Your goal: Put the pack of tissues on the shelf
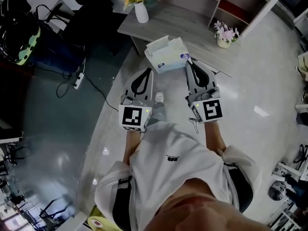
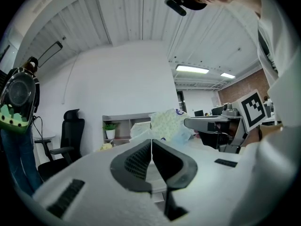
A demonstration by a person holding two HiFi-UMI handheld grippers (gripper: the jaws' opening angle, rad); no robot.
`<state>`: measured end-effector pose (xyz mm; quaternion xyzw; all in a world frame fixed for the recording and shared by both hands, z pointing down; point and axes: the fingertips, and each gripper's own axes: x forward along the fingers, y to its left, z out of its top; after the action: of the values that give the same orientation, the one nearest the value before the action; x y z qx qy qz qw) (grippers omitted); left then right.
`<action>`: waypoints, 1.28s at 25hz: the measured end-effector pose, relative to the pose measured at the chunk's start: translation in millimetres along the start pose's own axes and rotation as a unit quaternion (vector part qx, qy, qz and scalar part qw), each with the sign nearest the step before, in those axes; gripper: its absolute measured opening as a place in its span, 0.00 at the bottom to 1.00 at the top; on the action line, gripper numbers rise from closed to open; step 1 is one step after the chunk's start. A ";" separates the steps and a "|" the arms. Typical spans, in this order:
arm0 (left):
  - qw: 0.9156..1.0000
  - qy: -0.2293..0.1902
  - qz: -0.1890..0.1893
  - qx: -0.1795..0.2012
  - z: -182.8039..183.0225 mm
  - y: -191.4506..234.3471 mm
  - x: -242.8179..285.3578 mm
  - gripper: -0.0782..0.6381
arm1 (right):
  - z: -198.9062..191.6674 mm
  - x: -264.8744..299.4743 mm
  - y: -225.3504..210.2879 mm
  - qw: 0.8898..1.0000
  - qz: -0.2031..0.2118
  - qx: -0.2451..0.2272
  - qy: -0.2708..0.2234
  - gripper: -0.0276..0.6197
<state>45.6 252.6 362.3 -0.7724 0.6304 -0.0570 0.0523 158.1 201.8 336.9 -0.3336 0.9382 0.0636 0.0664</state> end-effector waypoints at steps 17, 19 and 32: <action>1.000 0.013 -0.025 -0.008 -14.5 107.0 111.4 0.15 | -23.6 138.5 -43.3 1.000 -0.015 0.003 0.008 0.08; 1.000 0.014 -0.027 -0.007 -17.7 119.7 120.7 0.15 | -27.2 153.4 -45.5 1.000 -0.018 0.001 0.009 0.08; 0.998 0.011 -0.065 -0.009 -24.9 177.8 183.8 0.15 | -42.2 231.2 -65.0 0.999 -0.048 -0.004 0.014 0.08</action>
<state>-93.9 36.7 363.7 -0.8114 0.5800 -0.0632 0.0350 18.1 2.1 334.9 -0.3789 0.9219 0.0593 0.0554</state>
